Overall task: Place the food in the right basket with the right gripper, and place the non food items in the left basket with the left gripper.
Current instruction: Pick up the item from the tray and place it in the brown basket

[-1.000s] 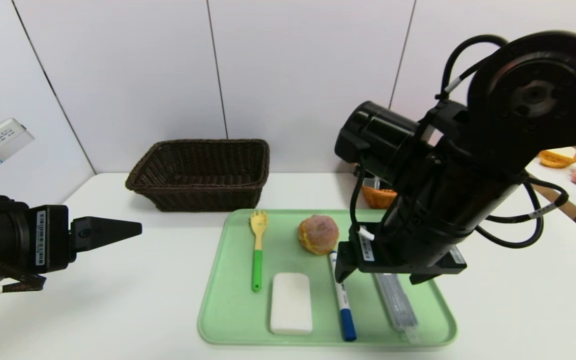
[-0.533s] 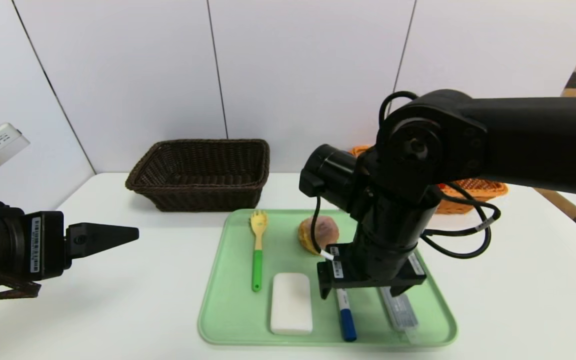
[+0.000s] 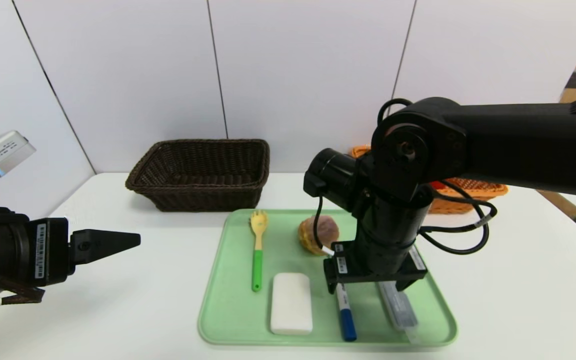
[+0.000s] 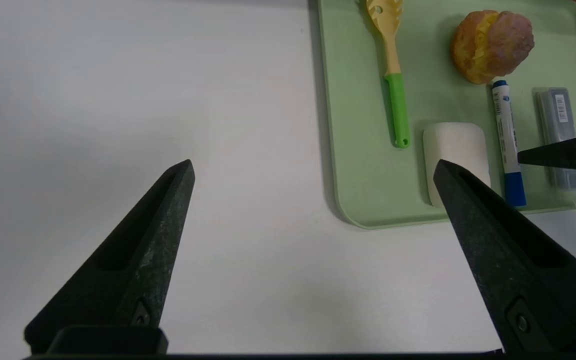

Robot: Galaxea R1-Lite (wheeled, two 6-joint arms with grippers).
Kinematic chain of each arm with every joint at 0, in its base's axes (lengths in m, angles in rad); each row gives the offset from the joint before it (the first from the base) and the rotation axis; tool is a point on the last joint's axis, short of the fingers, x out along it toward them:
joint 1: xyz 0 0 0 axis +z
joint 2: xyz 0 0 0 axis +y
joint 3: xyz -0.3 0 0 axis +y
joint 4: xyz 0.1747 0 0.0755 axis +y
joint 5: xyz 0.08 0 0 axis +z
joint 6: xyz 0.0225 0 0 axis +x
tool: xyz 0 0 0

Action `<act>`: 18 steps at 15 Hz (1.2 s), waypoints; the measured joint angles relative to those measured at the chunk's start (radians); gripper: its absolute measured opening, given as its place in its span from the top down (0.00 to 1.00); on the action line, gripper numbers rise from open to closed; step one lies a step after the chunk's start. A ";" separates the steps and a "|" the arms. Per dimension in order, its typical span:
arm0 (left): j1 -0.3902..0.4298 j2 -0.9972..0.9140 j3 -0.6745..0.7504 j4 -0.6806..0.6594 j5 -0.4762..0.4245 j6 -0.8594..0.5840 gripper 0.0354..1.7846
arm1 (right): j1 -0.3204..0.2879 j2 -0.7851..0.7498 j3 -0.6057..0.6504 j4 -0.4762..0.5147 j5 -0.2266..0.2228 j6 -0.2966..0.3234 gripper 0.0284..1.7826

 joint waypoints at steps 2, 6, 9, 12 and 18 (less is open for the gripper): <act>0.000 0.004 0.001 -0.003 -0.004 0.000 0.06 | -0.021 -0.015 0.002 0.002 -0.001 -0.005 0.05; 0.000 0.010 0.002 -0.003 -0.022 -0.001 0.06 | -0.093 -0.050 0.036 0.003 0.002 -0.054 0.05; 0.000 0.017 0.002 -0.005 -0.021 -0.001 0.06 | -0.140 -0.069 0.099 -0.004 0.012 -0.087 0.05; -0.001 0.021 0.002 -0.005 -0.021 -0.001 0.06 | -0.179 -0.074 0.166 -0.068 0.064 -0.093 0.05; 0.000 0.021 0.013 -0.005 -0.020 -0.001 0.06 | -0.203 -0.059 0.236 -0.151 0.072 -0.110 0.05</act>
